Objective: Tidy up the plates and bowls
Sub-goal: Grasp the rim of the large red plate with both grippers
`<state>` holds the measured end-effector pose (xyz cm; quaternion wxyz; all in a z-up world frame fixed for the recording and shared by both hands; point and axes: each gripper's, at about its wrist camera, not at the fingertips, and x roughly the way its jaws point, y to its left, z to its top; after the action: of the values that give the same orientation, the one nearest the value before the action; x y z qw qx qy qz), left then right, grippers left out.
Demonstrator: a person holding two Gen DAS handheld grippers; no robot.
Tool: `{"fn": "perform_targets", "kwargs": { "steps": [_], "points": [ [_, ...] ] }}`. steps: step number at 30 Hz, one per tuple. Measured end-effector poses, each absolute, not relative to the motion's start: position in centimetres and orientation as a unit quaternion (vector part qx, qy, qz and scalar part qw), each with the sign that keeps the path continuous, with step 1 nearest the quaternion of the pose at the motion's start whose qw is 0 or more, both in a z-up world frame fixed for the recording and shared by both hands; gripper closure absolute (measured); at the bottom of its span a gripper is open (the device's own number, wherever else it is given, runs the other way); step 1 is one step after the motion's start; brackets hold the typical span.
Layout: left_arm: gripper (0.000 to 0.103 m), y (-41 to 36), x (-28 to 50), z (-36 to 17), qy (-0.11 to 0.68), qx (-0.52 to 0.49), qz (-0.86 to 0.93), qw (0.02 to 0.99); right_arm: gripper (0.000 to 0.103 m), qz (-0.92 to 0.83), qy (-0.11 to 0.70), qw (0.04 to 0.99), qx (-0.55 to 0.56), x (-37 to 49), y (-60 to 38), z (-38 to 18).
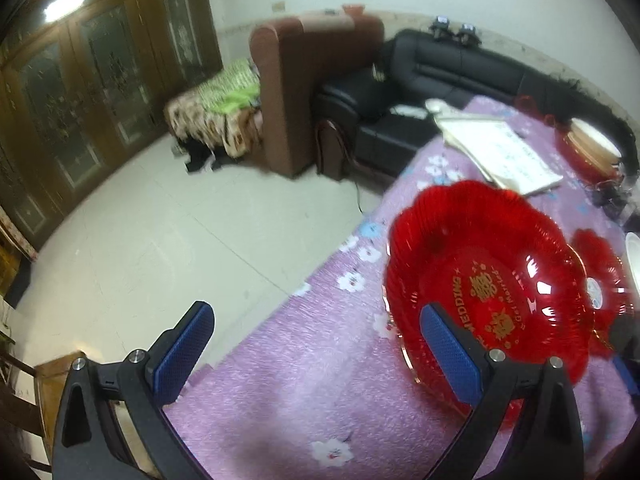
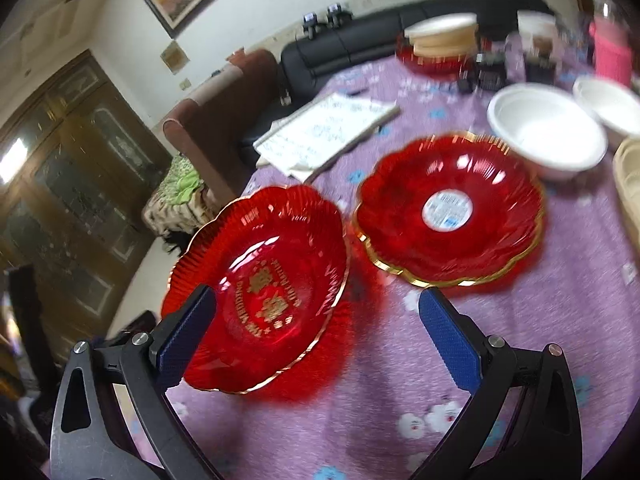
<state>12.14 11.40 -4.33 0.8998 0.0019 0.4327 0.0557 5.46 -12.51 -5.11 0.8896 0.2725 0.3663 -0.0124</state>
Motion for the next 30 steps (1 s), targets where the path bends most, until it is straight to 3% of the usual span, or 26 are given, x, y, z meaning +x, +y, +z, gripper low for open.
{"fn": "perform_targets", "kwargs": {
  "steps": [13, 15, 16, 17, 18, 20, 21, 26, 28, 30],
  "points": [
    [0.001, 10.3, 13.7, -7.4, 0.509, -0.018, 0.039, 0.859, 0.000, 0.055, 0.450, 0.792, 0.410, 9.3, -12.8, -9.9],
    [0.001, 10.1, 13.9, -7.7, 0.514, -0.014, 0.039, 0.857, 0.006, 0.056, 0.448, 0.787, 0.421, 9.6, -13.0, -10.3],
    [0.004, 10.0, 13.9, -7.9, 0.514, -0.012, 0.038, 0.857, 0.009, 0.055, 0.452, 0.785, 0.420, 9.9, -13.1, -10.4],
    [0.008, 9.8, 13.9, -8.0, 0.514, -0.009, 0.035, 0.857, 0.027, 0.054, 0.453, 0.785, 0.420, 10.0, -13.3, -10.4],
    [0.017, 9.7, 14.0, -8.1, 0.516, -0.005, 0.034, 0.856, 0.054, 0.057, 0.458, 0.780, 0.422, 10.3, -13.5, -10.7],
    [0.022, 9.5, 13.8, -8.0, 0.508, -0.001, 0.030, 0.861, 0.079, 0.058, 0.475, 0.769, 0.424, 10.9, -14.0, -11.7],
    [0.029, 9.4, 13.7, -7.8, 0.504, -0.001, 0.027, 0.863, 0.083, 0.052, 0.473, 0.771, 0.424, 10.9, -14.3, -11.9],
    [0.061, 8.5, 13.3, -7.2, 0.494, 0.008, 0.007, 0.870, 0.085, 0.062, 0.467, 0.774, 0.423, 11.3, -14.4, -11.9],
    [0.079, 8.0, 13.2, -7.1, 0.492, 0.015, -0.002, 0.871, 0.085, 0.065, 0.464, 0.779, 0.416, 11.1, -14.2, -11.8],
    [0.081, 8.0, 12.9, -7.0, 0.493, 0.009, -0.005, 0.870, 0.085, 0.066, 0.463, 0.787, 0.403, 11.0, -13.7, -11.5]
  ]
}}
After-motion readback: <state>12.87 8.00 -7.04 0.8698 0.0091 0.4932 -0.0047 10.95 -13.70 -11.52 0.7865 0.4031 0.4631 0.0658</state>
